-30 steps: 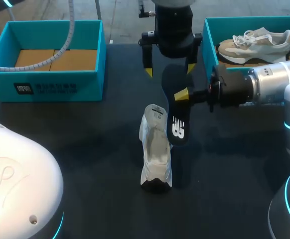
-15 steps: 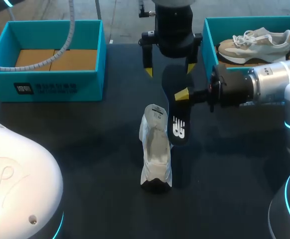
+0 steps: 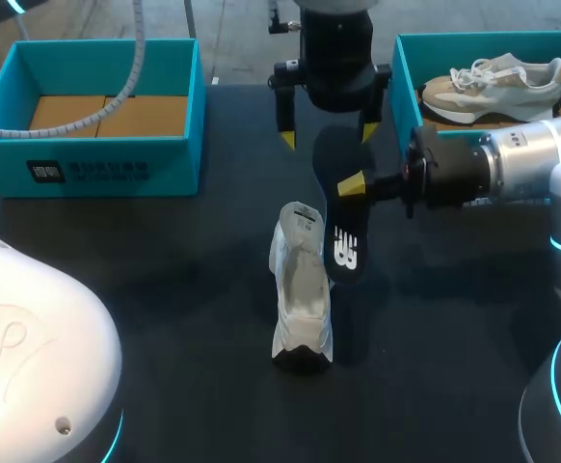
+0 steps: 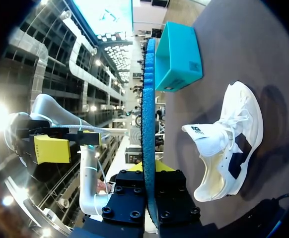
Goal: Take the shoe out of the shoebox, open the shoe tongue, remove and reinsert the insole, then place the shoe into the shoebox
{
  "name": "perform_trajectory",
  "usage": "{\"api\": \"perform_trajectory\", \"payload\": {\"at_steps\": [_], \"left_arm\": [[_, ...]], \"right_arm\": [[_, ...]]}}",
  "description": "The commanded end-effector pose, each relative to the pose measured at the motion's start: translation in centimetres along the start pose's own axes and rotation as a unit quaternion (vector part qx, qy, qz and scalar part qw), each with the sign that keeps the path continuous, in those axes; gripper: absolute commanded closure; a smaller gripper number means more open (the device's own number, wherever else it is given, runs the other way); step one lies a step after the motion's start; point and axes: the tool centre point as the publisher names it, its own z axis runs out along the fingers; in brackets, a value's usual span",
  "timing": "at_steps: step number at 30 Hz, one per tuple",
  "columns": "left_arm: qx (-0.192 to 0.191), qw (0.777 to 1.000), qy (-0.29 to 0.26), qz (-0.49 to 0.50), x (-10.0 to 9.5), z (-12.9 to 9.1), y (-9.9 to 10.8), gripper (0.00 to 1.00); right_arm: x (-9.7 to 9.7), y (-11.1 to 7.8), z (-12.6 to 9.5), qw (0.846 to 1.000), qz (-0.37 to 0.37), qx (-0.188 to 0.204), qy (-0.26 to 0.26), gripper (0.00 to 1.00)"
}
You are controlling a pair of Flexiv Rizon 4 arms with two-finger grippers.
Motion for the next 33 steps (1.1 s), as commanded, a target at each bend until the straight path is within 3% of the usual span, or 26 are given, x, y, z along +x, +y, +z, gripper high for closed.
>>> {"api": "perform_trajectory", "payload": {"at_steps": [1, 17, 23, 33], "left_arm": [[-0.001, 1.000, -0.001, 0.000, 0.1, 0.1, 0.0, 0.00], [-0.003, 1.000, -0.017, 0.000, -0.1, 0.1, 0.0, 0.00], [0.008, 0.992, -0.126, 0.005, 0.2, -0.9, -0.4, 0.00], [0.019, 0.954, -0.300, 0.001, 2.1, -3.2, -0.5, 0.00]], "right_arm": [[0.0, 0.0, 0.1, 1.000, 0.000, 0.001, -0.002, 1.00], [0.1, 0.1, 0.0, 1.000, -0.002, 0.004, 0.000, 1.00], [0.1, -0.2, -0.4, 1.000, 0.001, 0.000, 0.000, 1.00], [0.7, -0.6, -1.3, 1.000, 0.001, -0.008, -0.010, 1.00]]}}
